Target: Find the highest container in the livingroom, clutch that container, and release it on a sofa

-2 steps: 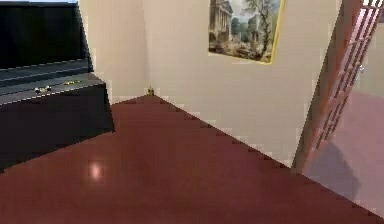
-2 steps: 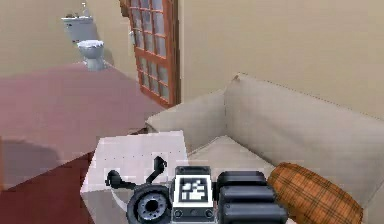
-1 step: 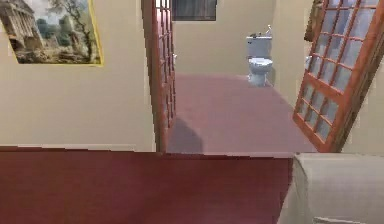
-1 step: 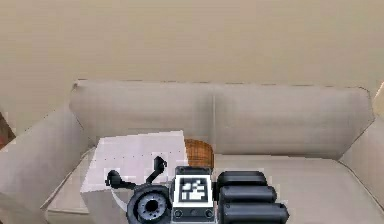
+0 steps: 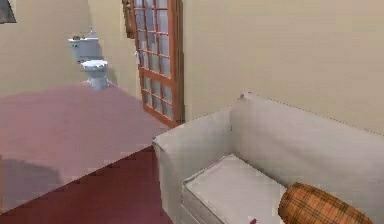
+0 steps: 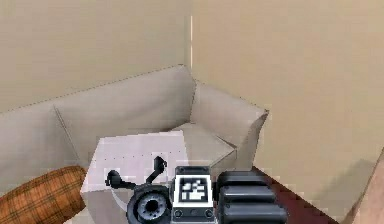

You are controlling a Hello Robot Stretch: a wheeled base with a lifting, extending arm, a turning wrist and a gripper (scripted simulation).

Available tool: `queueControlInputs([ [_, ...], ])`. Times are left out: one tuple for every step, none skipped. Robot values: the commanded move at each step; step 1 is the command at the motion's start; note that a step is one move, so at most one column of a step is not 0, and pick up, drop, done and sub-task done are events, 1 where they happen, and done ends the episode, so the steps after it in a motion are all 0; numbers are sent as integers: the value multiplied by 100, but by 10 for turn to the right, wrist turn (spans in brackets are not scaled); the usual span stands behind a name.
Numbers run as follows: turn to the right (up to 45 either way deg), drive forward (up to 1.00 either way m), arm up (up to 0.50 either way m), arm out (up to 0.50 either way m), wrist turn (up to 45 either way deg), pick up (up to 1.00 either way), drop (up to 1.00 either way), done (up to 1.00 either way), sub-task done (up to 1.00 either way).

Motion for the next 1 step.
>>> queueControlInputs([
  [360, 0, 0, 0, 0, 0, 0, 0, 0],
])
